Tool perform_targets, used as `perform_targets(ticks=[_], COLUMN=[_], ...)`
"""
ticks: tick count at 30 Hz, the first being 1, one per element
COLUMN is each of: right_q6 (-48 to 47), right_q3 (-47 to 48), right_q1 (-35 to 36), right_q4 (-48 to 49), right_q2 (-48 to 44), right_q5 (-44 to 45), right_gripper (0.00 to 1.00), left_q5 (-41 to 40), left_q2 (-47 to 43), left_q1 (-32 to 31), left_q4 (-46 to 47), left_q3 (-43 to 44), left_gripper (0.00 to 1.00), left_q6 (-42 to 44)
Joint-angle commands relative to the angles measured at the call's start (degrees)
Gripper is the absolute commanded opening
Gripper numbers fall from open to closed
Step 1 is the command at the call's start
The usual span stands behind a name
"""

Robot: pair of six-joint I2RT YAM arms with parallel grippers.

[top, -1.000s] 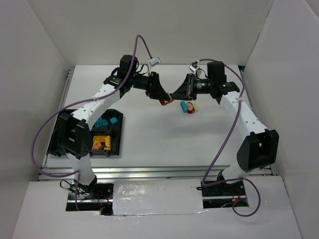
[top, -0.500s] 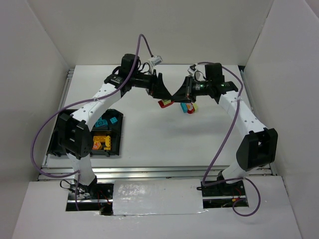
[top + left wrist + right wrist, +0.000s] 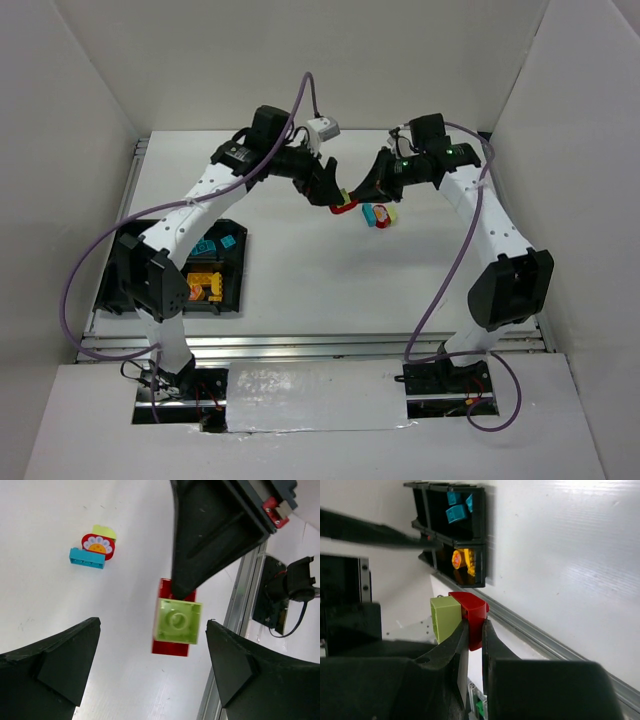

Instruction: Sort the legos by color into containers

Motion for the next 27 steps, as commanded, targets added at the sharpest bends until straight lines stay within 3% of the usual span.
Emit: perform_targets(ticks=[1,9,13,17,20,23,26,27], right_q6=[-1.44,-1.96,-2.23,-2.40,-2.40,-2.58,-2.40,-2.40], right_q3=[4.52,4.88,5.84,6.20,6.46,6.46,6.11,6.37], right_q1=[-0.29,-0.38,-0.29,-0.30,-0.03,0.23,0.32,0.49], right_q4=[-5.46,-6.52,-6.96,-7.05,-7.05,-6.96,-6.61,-6.69], right_q2=[0.16,0.60,0.68,0.77,0.95,1.12,1.30,1.39], right_q5=[5.06,5.16,5.77,5.33,5.07,4.81,4.37,4.37], right_gripper=[0.00,0.00,0.00,0.00,0.00,0.00,0.00,0.00], left_q5=[-2.56,0.07,0.16,0.07,-0.28,0.33,0.77,1.03], left_q2=[0.61,1.49,2.28,2.28,2.63,3.33,3.95,4.12], left_q1=[-3.30,-3.83,-3.83,-3.83,-3.83,-3.92,-3.83,-3.83], left_q4=[-3.83,-3.65,-3.83,-3.66,-3.39,-3.57,-3.83,-3.83], left_q3=[4.13,5.02,5.19,5.02,5.19,5.81,6.42,6.60], left_gripper=[0.99,0.96,0.72,0.70,0.81,0.83,0.75,0.68], left_q6=[5.26,4.38,4.12,4.03,3.50,3.24,3.15,3.24])
